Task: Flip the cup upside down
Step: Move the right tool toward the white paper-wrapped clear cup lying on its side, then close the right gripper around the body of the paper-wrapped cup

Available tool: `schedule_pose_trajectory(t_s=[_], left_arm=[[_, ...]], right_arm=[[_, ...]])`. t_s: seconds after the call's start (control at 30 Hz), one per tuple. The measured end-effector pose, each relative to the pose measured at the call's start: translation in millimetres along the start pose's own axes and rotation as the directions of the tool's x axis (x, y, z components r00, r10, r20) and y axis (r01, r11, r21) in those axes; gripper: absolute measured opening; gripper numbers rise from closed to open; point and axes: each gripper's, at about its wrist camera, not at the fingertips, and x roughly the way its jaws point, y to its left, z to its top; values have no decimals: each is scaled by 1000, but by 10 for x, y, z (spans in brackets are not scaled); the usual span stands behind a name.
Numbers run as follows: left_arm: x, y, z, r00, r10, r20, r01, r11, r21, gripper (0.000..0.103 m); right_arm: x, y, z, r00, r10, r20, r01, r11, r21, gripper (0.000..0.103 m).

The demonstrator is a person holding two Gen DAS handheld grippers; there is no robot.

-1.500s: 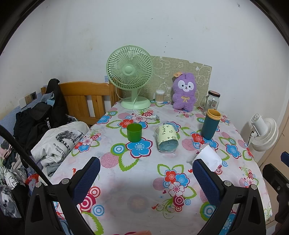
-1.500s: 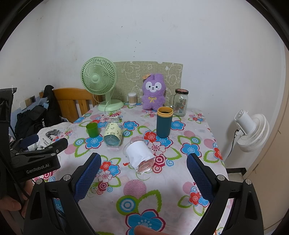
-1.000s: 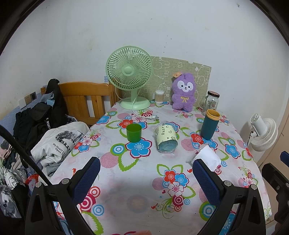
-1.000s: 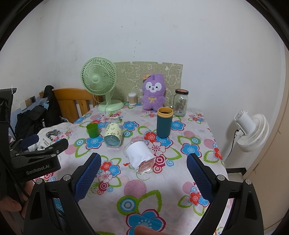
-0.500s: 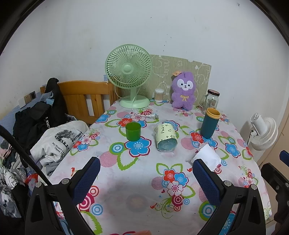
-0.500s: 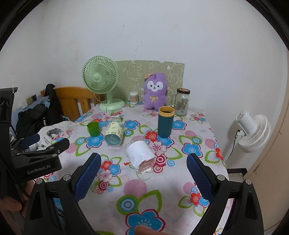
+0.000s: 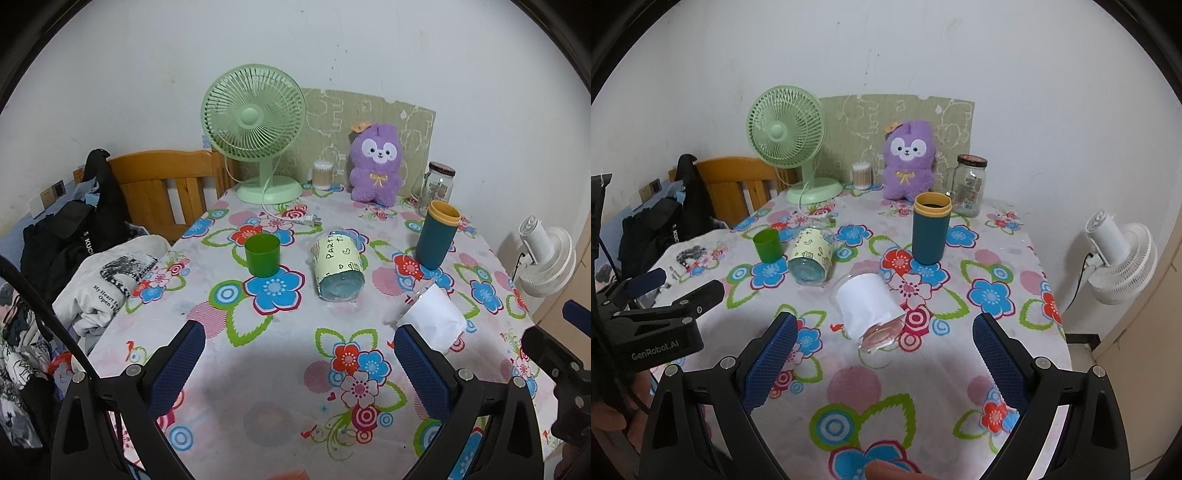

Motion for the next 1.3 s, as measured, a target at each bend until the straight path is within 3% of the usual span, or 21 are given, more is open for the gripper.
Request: schedule_pose_trajectory(t_s=[0.2,0.5,0.77,0.93,0.97,1.03,1.07,1.3], left_arm=[[358,-86,51,999,6,-50,-6,1000,5,103],[844,-174,63,992,33,-118,-31,999,21,103],[1169,-225,54,985,63,-163,-58,998,35,103],[1267,-212,43,981,72,-181,-68,997,32,103],[1278,-212,47,981,72,-182,-67,997,30,103],[1282,-200,46,980,73,-183,-69,997,30,103],[1282,-199,47,980,74,-182,-70,997,31,103],[1167,-171,52,983,72,-167,-67,997,34,103]], right_arm=[[503,-148,88,995,26,-92,-26,1000,-5,97],[1148,-221,85,967,103,-232,-106,994,0,97],[1537,-177,88,932,179,-315,-185,983,11,97],[1641,-72,71,922,190,-336,-209,978,-20,96],[1657,-52,68,921,197,-336,-217,976,-24,93],[1678,-29,64,919,200,-339,-224,974,-34,74],[1677,-22,61,920,198,-338,-224,974,-38,70],[1383,-12,34,944,157,-289,-182,981,-64,66]])
